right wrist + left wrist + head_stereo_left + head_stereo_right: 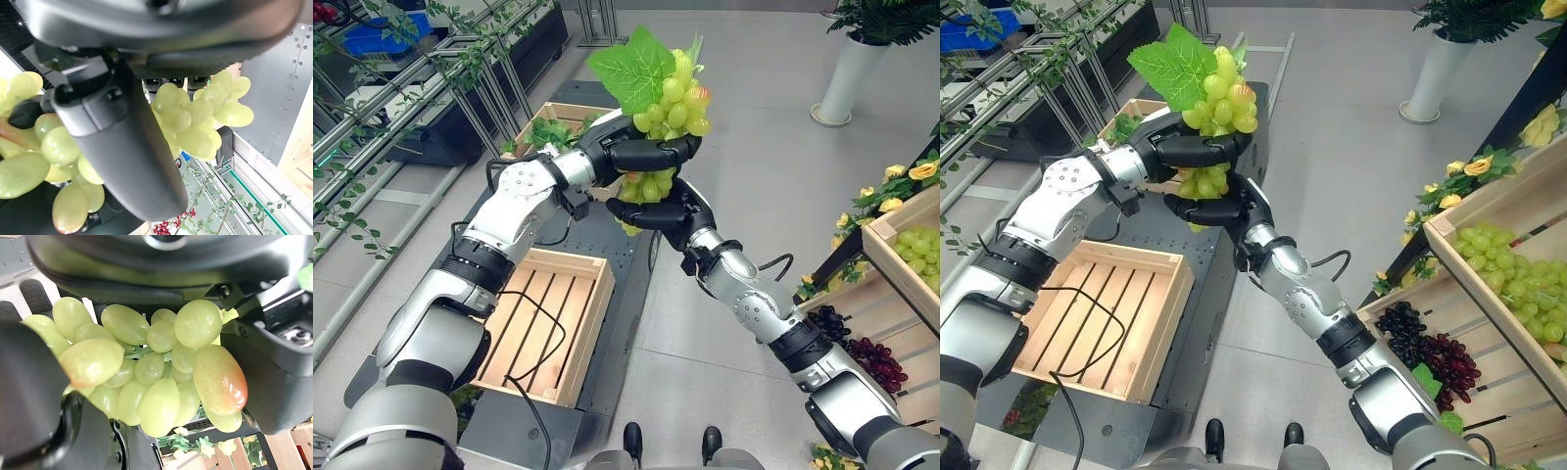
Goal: Pick up the fruits from the basket on one side to the basket on the other side
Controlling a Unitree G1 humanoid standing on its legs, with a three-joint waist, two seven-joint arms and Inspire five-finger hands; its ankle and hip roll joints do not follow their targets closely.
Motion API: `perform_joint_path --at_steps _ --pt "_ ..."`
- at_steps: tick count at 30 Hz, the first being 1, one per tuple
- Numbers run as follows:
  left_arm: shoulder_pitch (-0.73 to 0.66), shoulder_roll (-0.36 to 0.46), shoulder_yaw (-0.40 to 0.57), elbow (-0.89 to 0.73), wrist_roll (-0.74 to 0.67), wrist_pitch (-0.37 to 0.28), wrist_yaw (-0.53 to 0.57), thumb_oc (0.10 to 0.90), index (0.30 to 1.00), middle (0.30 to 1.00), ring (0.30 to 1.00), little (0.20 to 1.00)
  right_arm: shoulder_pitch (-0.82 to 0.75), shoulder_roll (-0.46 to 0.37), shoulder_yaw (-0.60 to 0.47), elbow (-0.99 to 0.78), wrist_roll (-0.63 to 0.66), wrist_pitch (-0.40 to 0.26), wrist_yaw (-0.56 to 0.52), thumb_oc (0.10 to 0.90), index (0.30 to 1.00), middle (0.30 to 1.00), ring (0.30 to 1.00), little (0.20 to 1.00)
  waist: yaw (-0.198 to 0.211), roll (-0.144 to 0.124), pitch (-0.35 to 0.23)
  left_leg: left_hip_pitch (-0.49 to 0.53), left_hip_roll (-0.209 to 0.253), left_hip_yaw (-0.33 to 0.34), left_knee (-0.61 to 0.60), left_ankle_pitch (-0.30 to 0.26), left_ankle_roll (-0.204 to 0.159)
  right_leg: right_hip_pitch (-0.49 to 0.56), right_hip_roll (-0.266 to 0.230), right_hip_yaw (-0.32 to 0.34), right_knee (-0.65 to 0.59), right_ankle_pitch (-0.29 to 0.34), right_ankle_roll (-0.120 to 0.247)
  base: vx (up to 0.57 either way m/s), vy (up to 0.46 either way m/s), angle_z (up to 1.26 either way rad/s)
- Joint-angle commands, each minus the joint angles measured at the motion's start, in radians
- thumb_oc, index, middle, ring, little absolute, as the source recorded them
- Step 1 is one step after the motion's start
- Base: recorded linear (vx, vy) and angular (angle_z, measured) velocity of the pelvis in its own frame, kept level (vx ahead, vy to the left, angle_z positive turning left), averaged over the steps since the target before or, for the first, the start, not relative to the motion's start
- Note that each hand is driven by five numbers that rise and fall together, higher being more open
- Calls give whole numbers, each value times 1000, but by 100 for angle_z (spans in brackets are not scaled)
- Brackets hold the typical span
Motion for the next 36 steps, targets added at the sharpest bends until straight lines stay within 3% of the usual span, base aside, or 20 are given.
perform_joint_path --at_steps 1,17,18,19,36 --pt "-29 -48 -55 100 -7 -33 -60 400 300 300 300 300 -232 104 -100 33 27 -303 -5 400 300 300 300 300 30 0 -214 20 -35 -21 1 -85 -15 22 -19 -2 2 -20 -25 0 0 0" --pt "-23 -48 -53 93 3 -31 -61 400 300 300 300 300 -221 96 -104 40 33 -324 -9 400 300 300 300 300 32 -7 -219 15 -35 -22 1 -85 -15 18 -18 -2 2 -18 -22 0 0 0" --pt "-20 -49 -53 93 2 -22 -42 765 848 848 848 848 -217 97 -104 41 23 -327 -15 400 300 300 300 300 31 -7 -218 16 -34 -21 1 -85 -15 18 -18 -1 2 -17 -21 0 0 0" --pt "-20 -49 -53 92 2 -21 -40 800 900 900 900 900 -217 97 -104 41 22 -327 -15 400 300 300 300 300 31 -7 -218 16 -34 -21 1 -85 -15 18 -18 -1 2 -17 -21 0 0 0" --pt "5 -51 -22 134 109 -80 122 800 900 900 900 900 -181 87 -126 23 -3 -321 -51 400 300 300 300 300 16 -19 -214 8 -33 -2 1 -85 -10 0 -15 20 2 -13 -19 0 3 -1"
